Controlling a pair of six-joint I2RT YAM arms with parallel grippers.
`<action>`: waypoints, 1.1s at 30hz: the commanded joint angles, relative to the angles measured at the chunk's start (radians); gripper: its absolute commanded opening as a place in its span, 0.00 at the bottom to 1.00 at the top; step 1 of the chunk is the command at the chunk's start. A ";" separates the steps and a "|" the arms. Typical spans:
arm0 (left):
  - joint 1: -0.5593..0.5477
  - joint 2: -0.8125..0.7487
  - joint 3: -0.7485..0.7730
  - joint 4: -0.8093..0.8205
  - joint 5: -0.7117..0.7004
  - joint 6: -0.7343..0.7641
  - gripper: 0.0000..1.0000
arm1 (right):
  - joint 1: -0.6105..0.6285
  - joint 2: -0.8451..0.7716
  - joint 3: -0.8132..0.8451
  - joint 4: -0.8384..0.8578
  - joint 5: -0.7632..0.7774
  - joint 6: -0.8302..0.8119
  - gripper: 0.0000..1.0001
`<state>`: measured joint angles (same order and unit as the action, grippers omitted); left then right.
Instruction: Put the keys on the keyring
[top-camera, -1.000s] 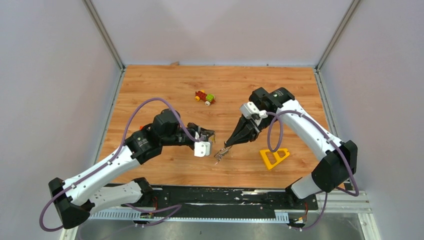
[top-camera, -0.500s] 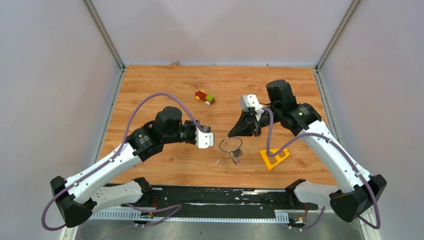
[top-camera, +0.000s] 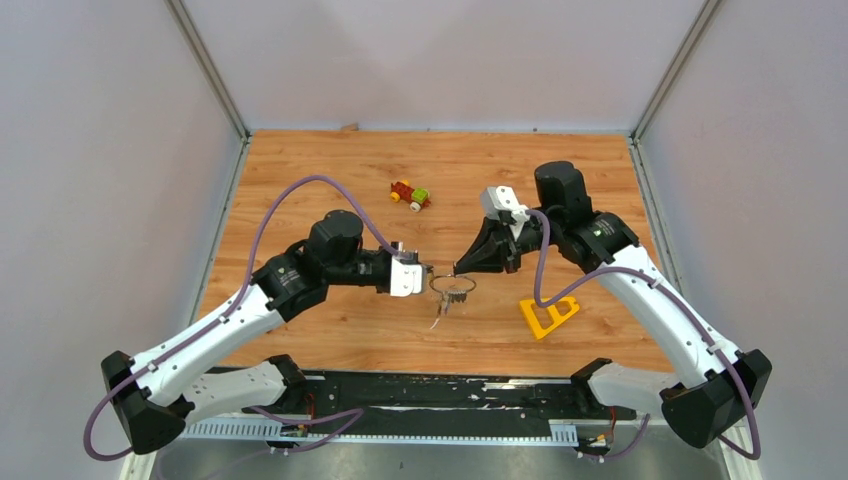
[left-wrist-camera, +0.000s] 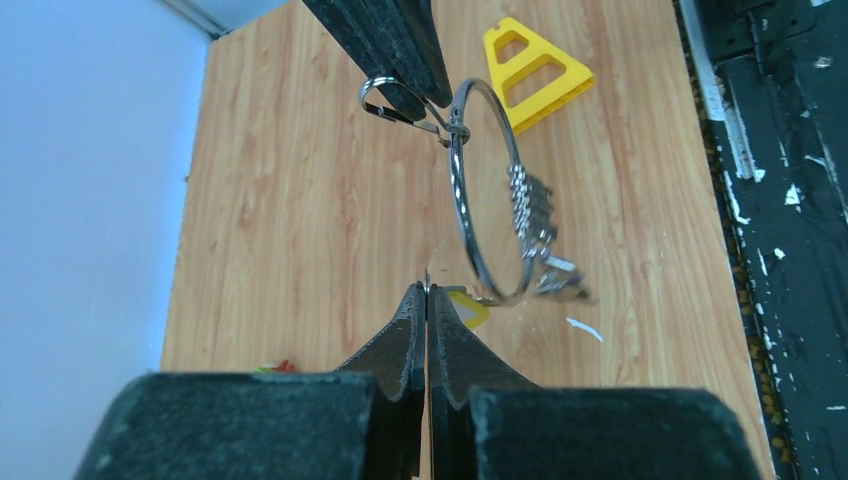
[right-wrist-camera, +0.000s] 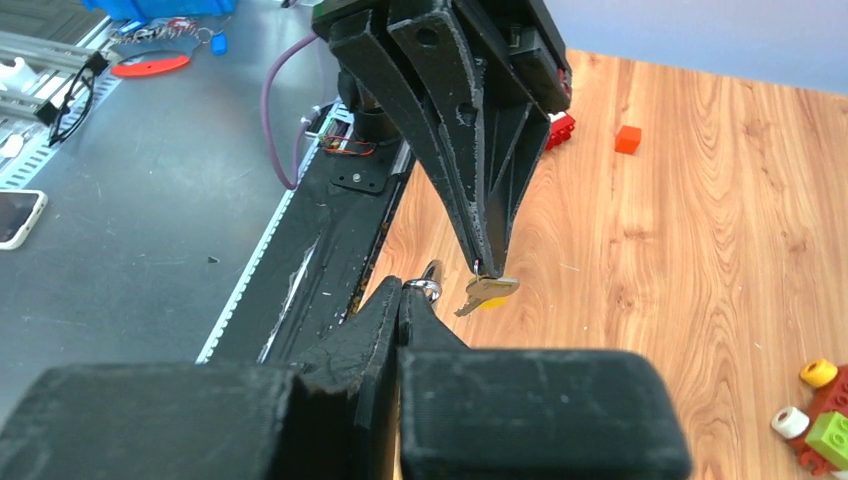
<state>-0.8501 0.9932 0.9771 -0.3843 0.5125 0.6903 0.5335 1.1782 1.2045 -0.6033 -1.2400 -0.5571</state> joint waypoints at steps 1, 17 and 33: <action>0.002 -0.027 0.052 -0.038 0.101 0.048 0.00 | -0.004 0.011 0.022 -0.080 -0.110 -0.148 0.00; 0.002 0.109 0.106 0.022 0.331 -0.034 0.00 | -0.014 0.002 -0.040 -0.020 -0.173 -0.140 0.00; 0.002 -0.015 0.005 0.076 -0.186 -0.080 0.00 | -0.014 0.086 -0.088 -0.071 0.158 -0.208 0.00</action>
<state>-0.8501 1.0286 1.0264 -0.3141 0.5617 0.6064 0.5201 1.2877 1.1751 -0.8154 -1.2633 -0.8642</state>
